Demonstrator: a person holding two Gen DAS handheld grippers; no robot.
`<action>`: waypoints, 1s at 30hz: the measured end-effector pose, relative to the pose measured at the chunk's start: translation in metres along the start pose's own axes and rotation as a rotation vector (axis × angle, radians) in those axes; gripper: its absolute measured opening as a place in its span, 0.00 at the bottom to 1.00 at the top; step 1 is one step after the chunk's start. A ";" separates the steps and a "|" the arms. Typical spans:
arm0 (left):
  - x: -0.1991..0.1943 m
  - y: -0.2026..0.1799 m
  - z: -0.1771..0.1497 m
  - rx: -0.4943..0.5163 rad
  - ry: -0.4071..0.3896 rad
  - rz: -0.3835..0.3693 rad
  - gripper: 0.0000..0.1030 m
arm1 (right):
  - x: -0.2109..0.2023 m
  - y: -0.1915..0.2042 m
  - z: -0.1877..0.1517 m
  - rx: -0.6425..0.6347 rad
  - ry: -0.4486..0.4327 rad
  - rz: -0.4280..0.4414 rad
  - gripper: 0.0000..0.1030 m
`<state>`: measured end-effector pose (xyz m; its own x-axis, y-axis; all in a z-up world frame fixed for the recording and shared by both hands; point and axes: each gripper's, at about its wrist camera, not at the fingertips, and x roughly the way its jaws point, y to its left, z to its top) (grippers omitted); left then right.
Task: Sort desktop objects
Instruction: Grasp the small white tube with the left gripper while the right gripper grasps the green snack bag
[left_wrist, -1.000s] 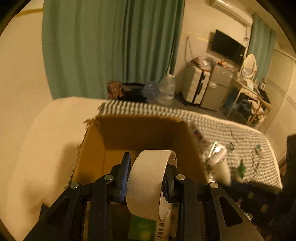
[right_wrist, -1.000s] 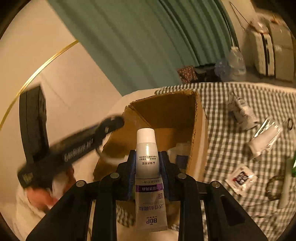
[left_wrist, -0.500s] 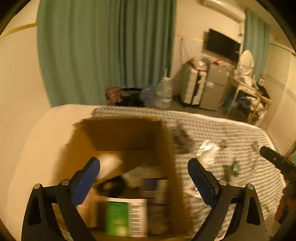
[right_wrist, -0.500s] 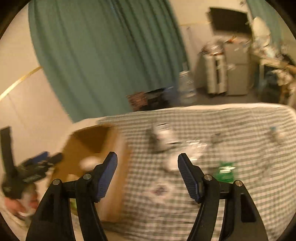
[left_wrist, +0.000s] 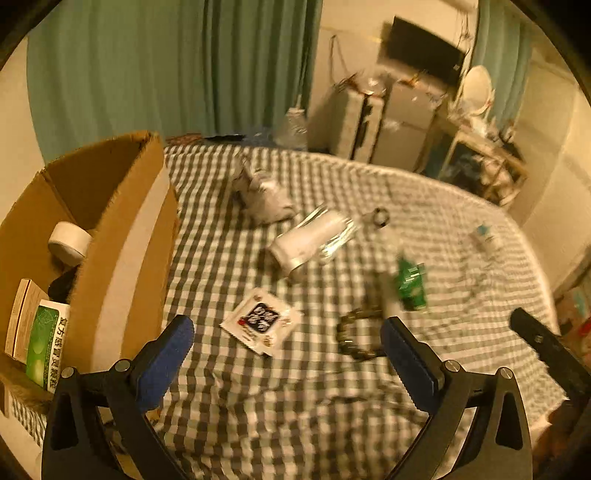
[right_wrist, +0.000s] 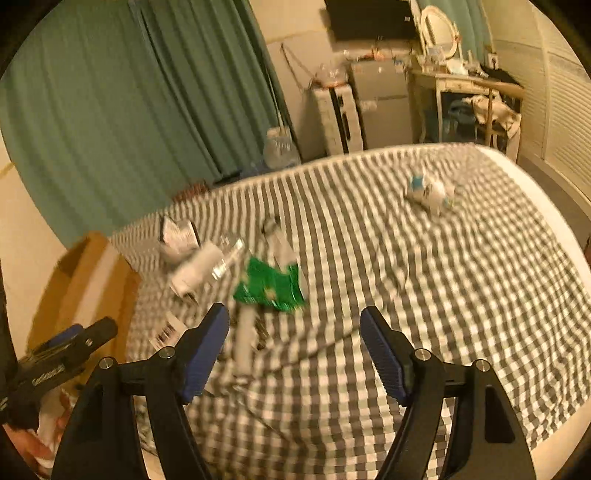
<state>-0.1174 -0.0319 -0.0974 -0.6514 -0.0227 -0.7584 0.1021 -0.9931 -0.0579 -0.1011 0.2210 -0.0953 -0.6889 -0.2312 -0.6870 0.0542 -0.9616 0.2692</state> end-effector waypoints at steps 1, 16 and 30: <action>0.011 0.000 0.000 0.006 0.008 0.053 1.00 | 0.009 0.000 -0.001 -0.002 0.009 0.016 0.71; 0.096 0.021 -0.031 -0.072 0.154 0.136 1.00 | 0.108 0.022 0.012 -0.036 0.081 0.068 0.86; 0.117 0.030 -0.028 -0.061 0.129 0.068 0.62 | 0.135 -0.013 0.014 0.092 0.206 0.073 0.24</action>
<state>-0.1699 -0.0612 -0.2057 -0.5401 -0.0711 -0.8386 0.1908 -0.9808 -0.0397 -0.2045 0.2040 -0.1821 -0.5228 -0.3339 -0.7843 0.0257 -0.9258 0.3770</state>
